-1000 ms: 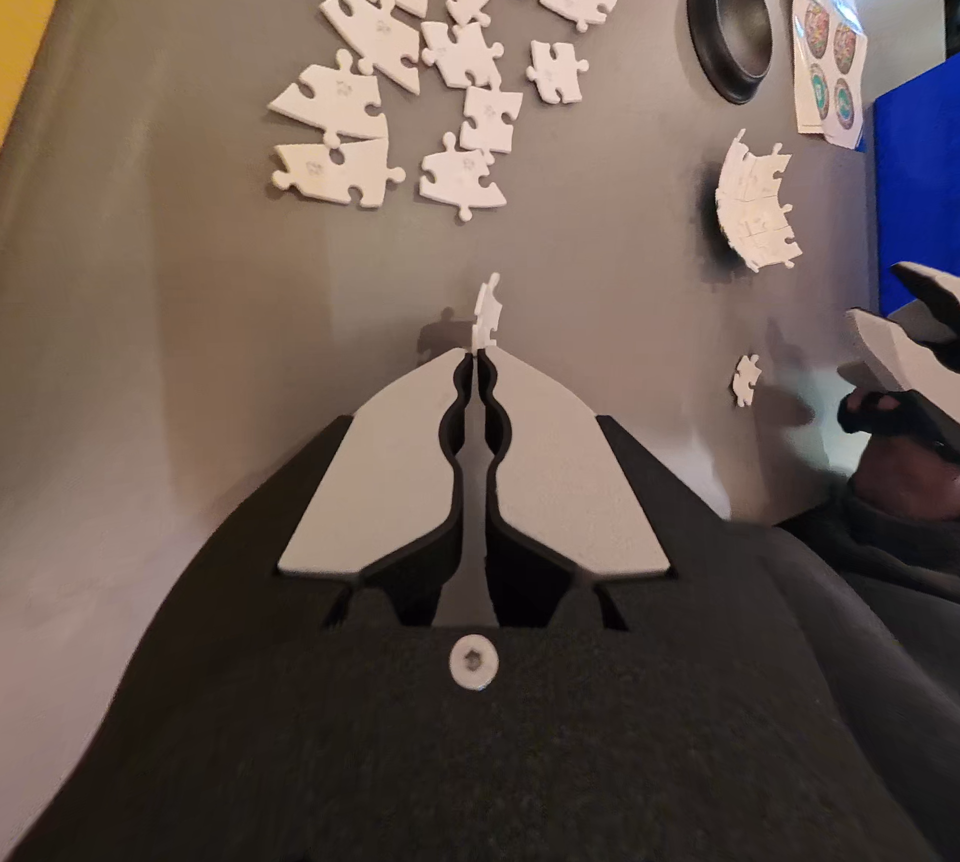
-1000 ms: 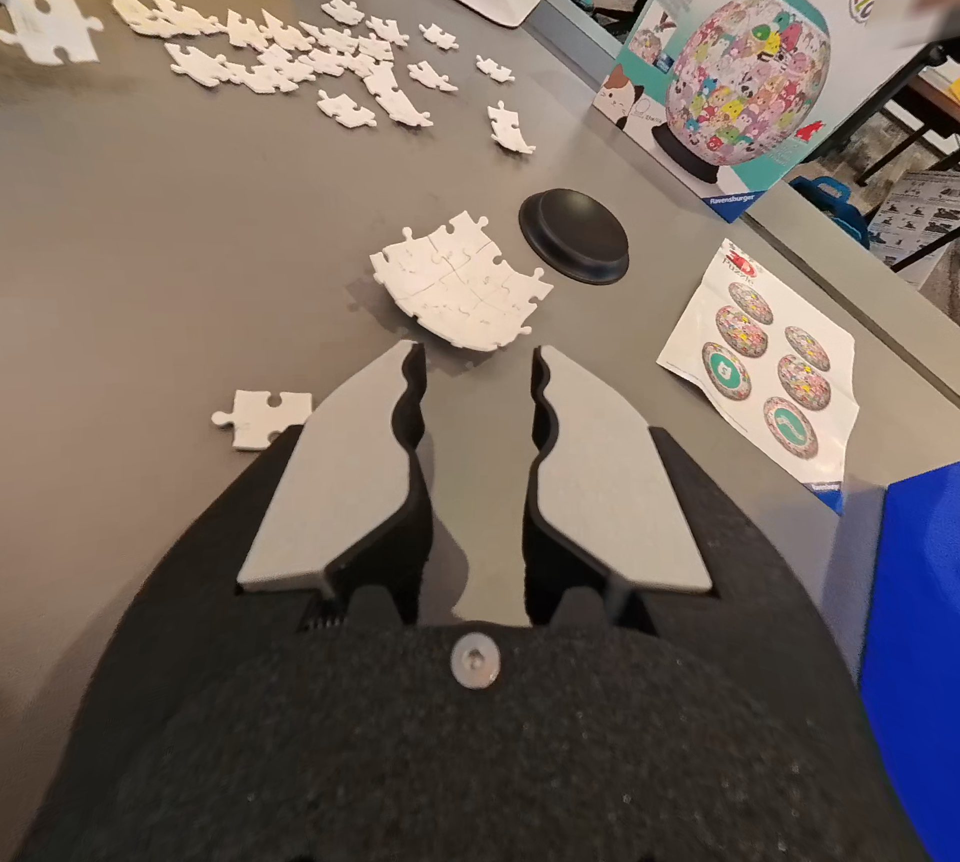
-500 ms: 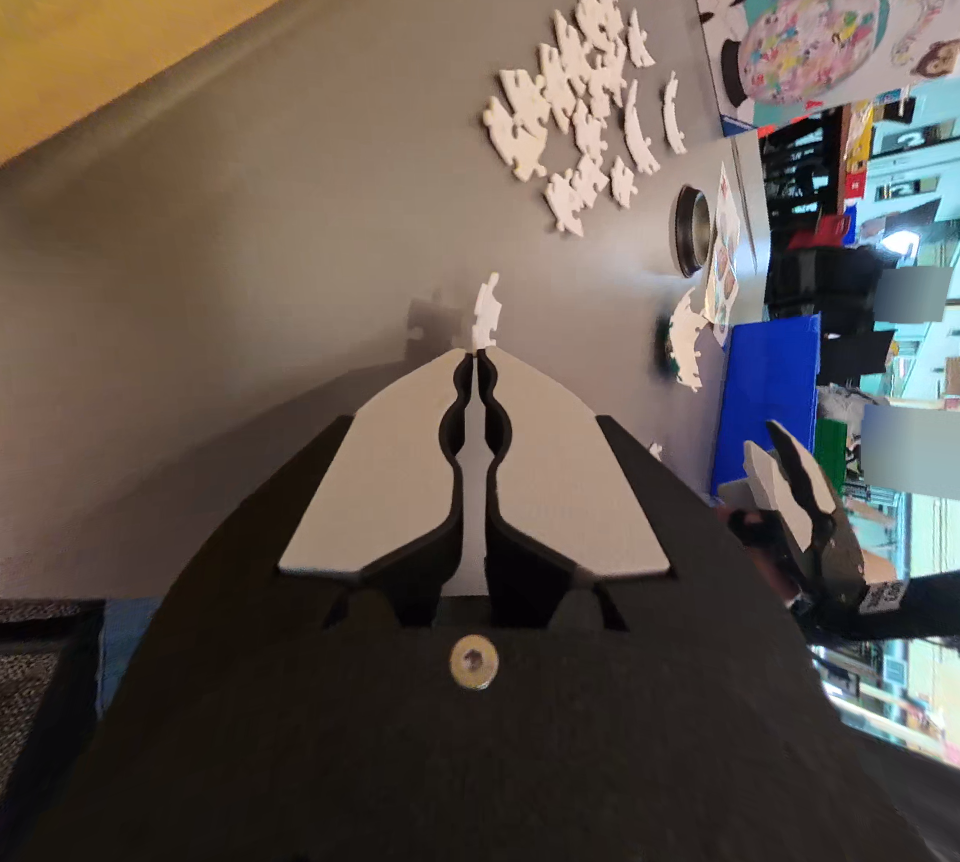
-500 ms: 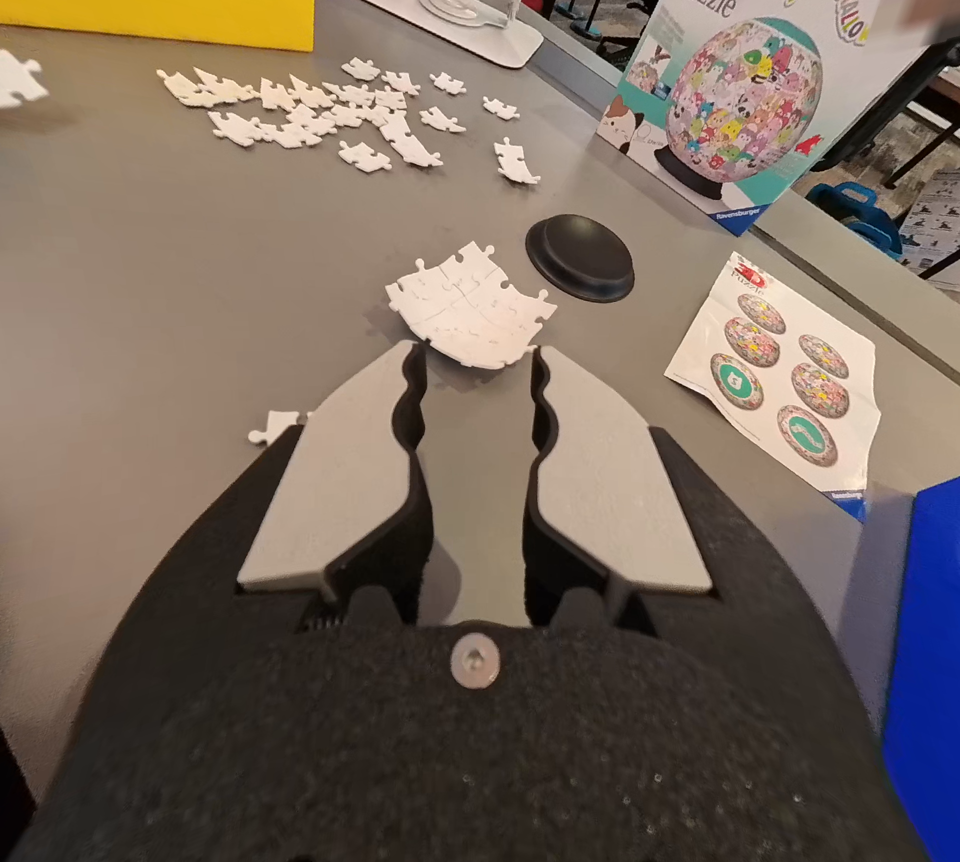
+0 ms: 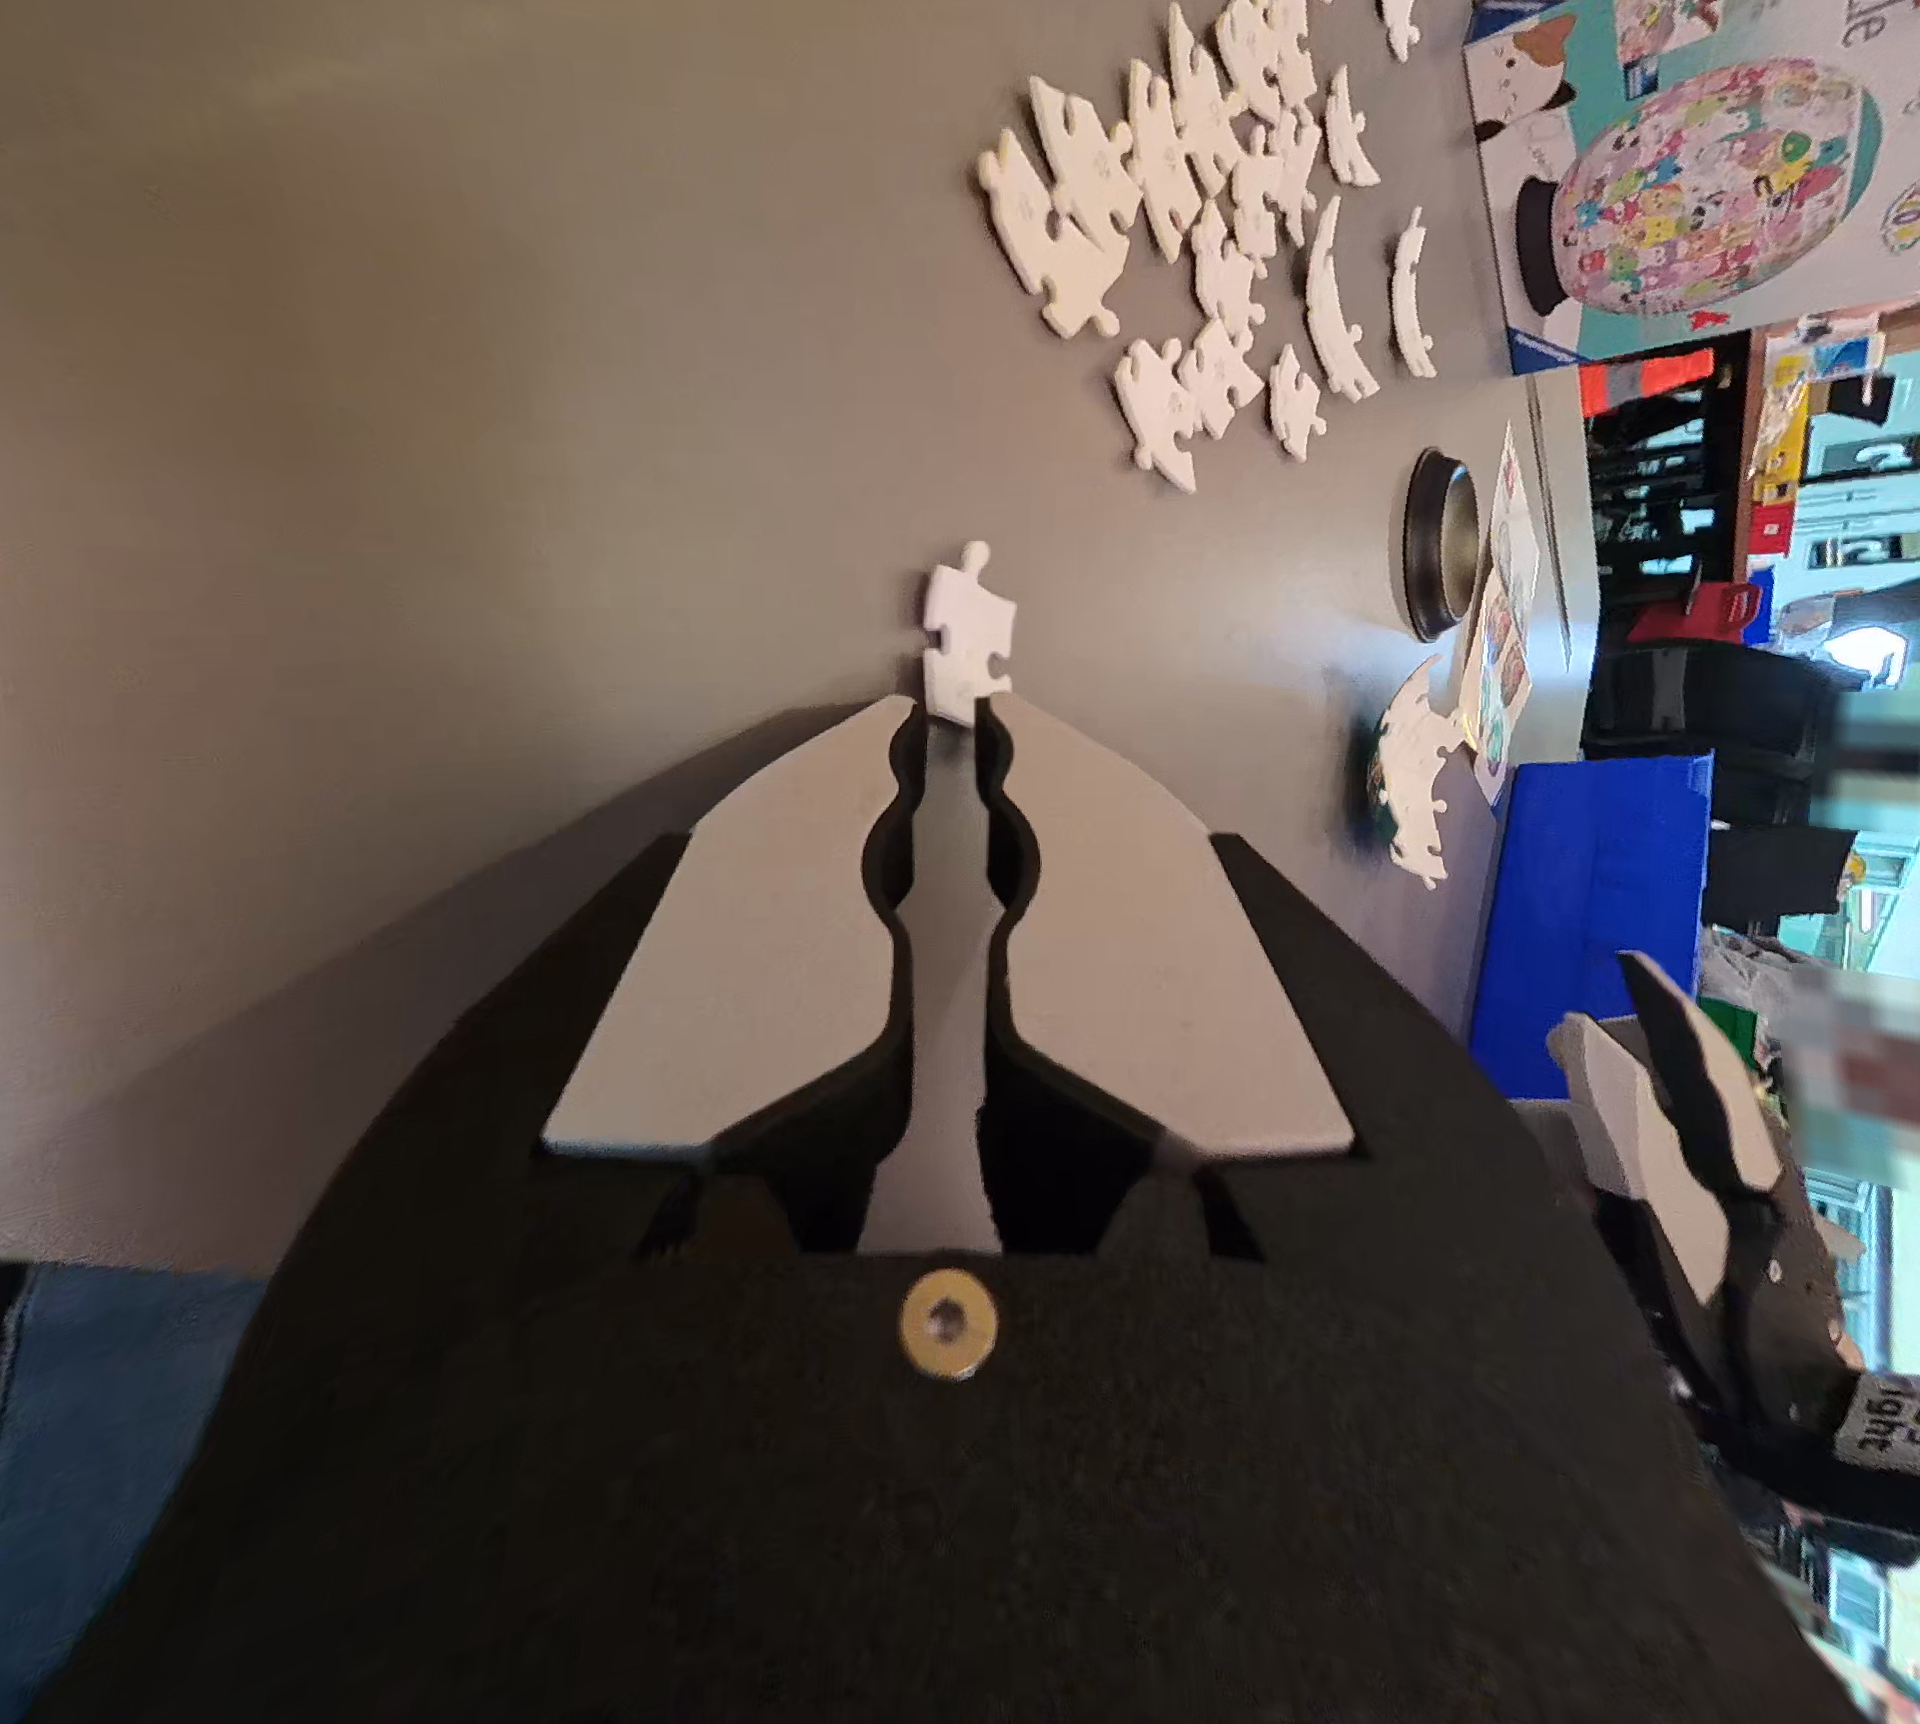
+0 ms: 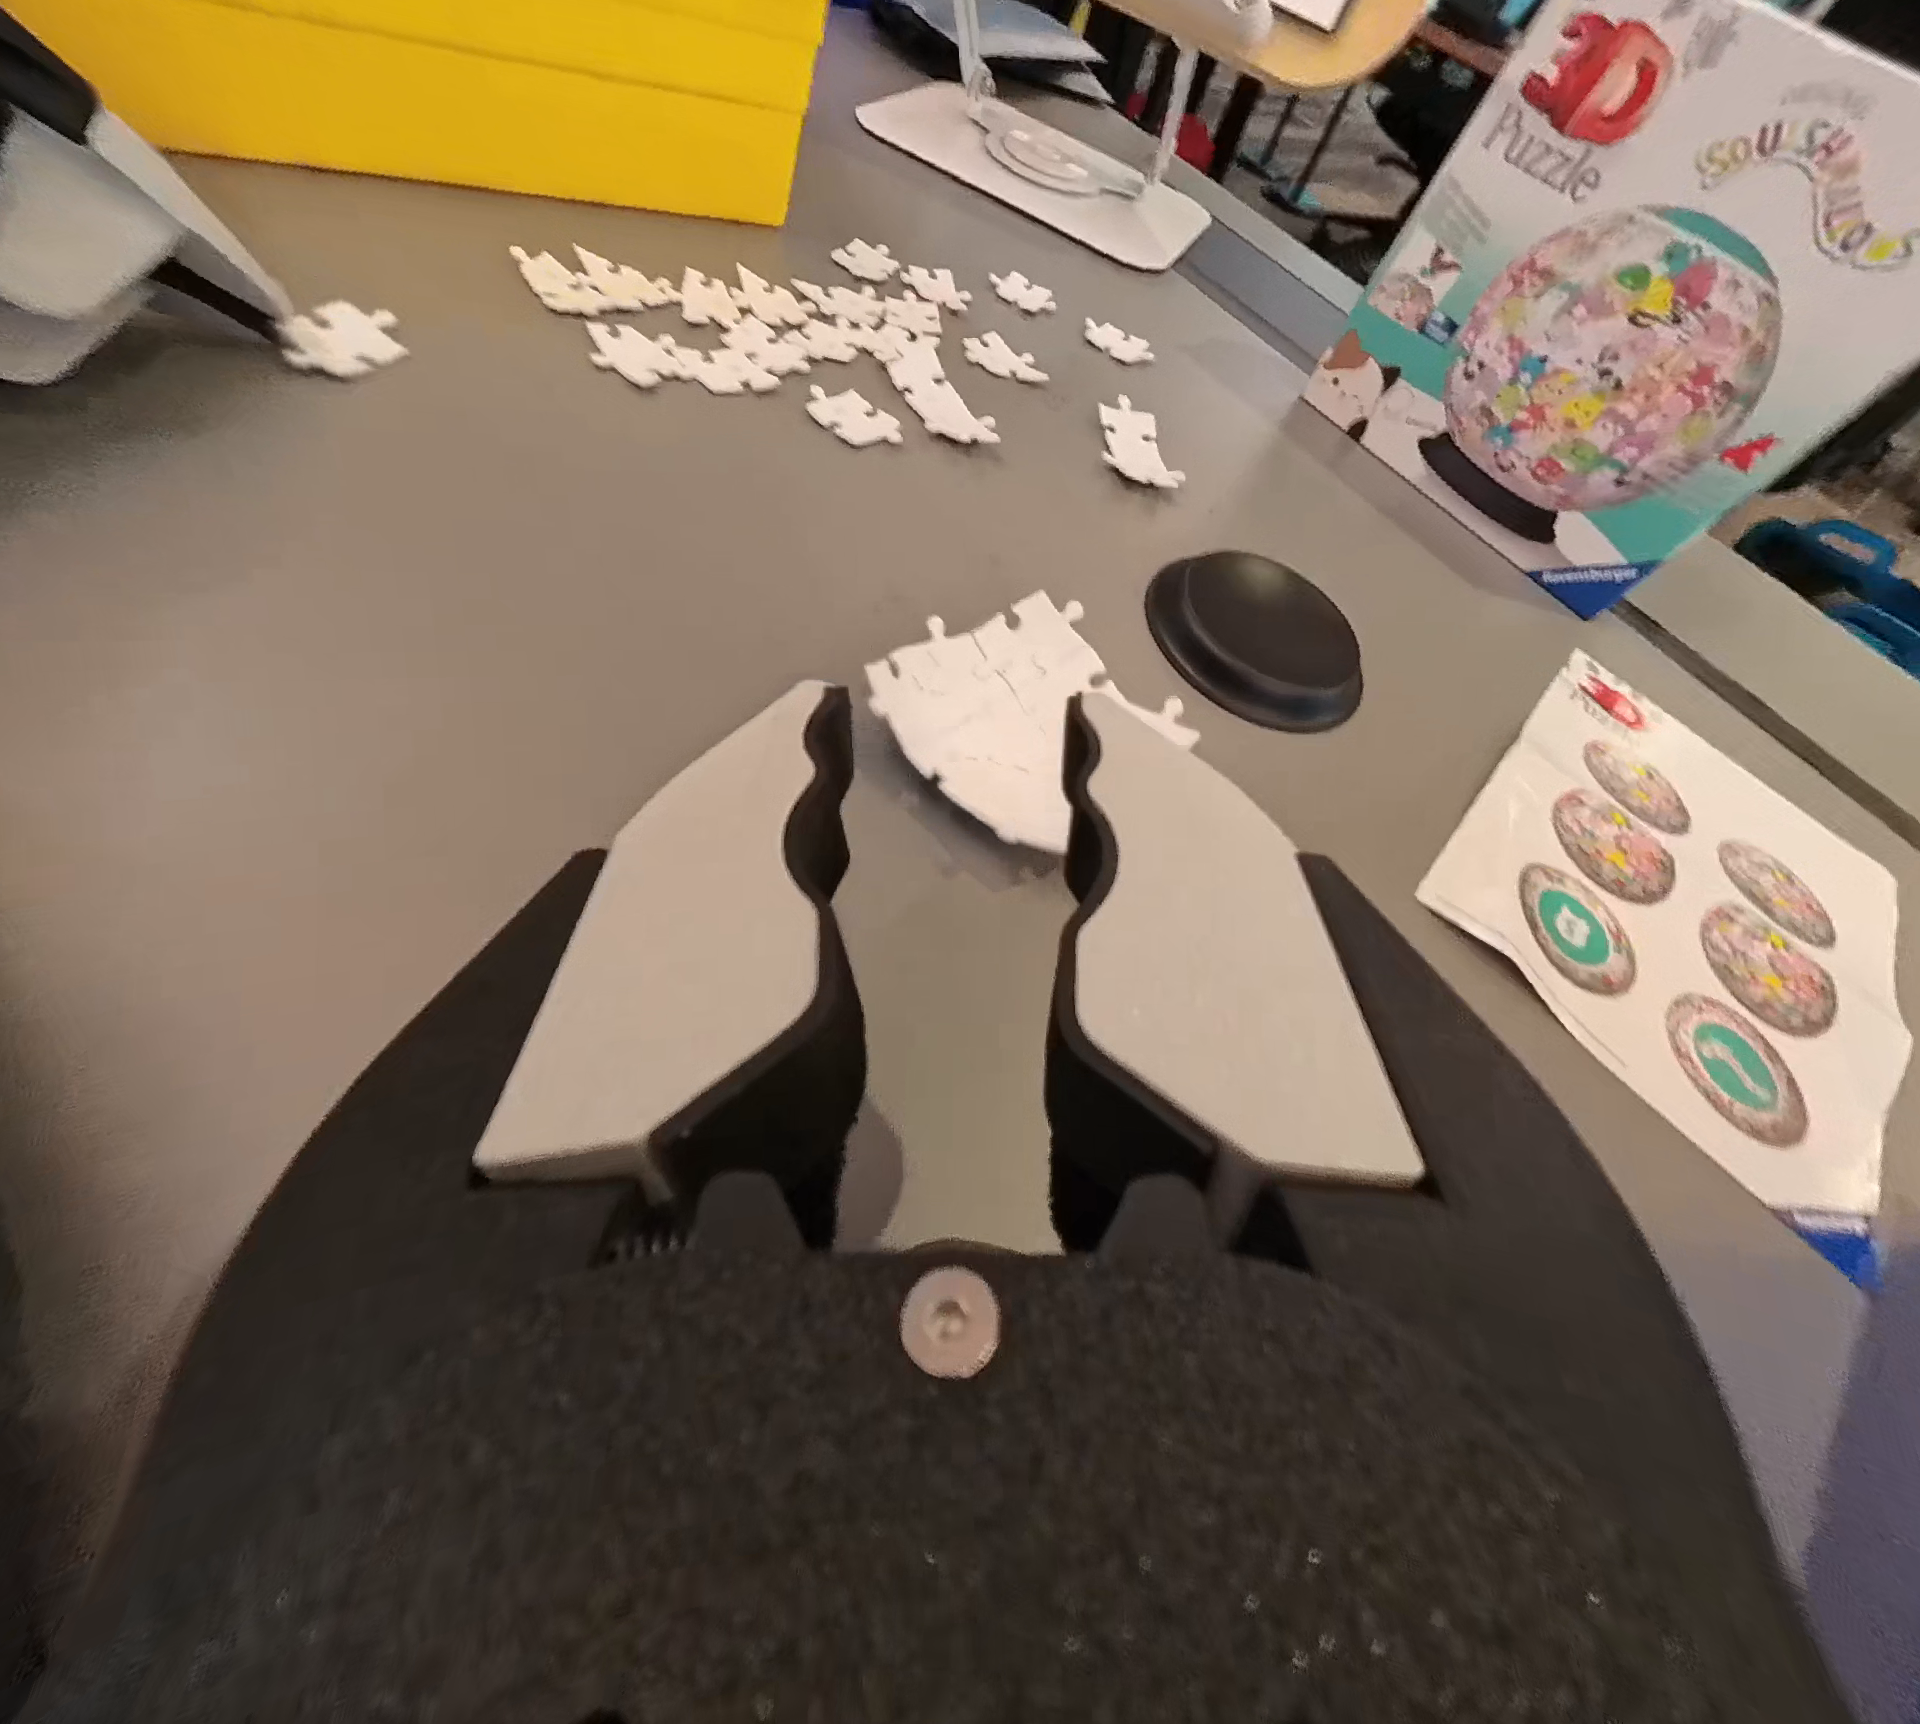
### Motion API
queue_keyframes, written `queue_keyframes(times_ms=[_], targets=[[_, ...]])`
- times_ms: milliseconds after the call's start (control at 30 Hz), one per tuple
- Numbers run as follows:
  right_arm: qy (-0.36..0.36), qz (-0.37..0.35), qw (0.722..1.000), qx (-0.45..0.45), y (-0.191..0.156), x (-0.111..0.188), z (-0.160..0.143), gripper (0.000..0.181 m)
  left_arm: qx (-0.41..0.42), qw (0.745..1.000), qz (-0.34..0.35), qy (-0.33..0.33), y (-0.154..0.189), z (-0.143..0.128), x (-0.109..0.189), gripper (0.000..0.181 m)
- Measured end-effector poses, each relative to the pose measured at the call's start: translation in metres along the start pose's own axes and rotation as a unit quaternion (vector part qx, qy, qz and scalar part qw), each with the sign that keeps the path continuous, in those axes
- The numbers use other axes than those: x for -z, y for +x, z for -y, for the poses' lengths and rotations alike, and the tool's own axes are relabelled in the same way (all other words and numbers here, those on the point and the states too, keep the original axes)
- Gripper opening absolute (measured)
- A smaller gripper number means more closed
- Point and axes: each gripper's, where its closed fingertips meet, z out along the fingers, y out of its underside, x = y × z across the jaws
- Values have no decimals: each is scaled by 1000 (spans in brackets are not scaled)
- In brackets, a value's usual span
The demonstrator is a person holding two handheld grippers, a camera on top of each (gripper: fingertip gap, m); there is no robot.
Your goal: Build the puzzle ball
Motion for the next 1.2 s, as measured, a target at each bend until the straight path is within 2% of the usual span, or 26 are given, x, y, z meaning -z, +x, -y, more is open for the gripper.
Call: queue_keyframes(times_ms=[133, 267, 333, 433, 500, 600, 633, 800, 900, 1033, 1200], targets=[[15, 56, 998, 0, -16, -8, 20, 38, -9, 999, -16, -31, 12, -16, 1, 19], [-5, 94, 995, 31, -27, -22, 40, 39, -44, 997, -20, -59, 18, -31, 8, 23], [-24, 110, 992, 52, -28, -30, 48, 39, -93, 994, -6, -51, 15, -26, 15, 23], [-44, 97, 991, 76, -15, -35, 47, 39, -208, 976, 24, -60, 15, -17, 17, 23], [-43, 88, 994, 51, -7, -35, 37, 39, -298, 952, 30, -56, 30, -6, 12, 23], [-25, 65, 998, -5, 4, -25, 16, 39, -442, 894, 59, -53, 56, 18, -11, 30], [-19, 58, 998, -23, 7, -20, 9, 38, -473, 875, 76, -67, 60, 26, -23, 35], [-10, 40, 997, -69, 16, 4, -15, 38, -586, 795, 126, -90, 71, 67, -72, 28], [3, 38, 997, -73, 20, 11, -18, 38, -617, 765, 116, -143, 68, 70, -90, 27], [11, 50, 994, -95, 24, 12, -21, 38, -655, 729, 115, -166, 70, 73, -99, 20], [18, 65, 992, -102, 23, 10, -21, 38, -663, 709, 114, -212, 64, 67, -109, 21]])
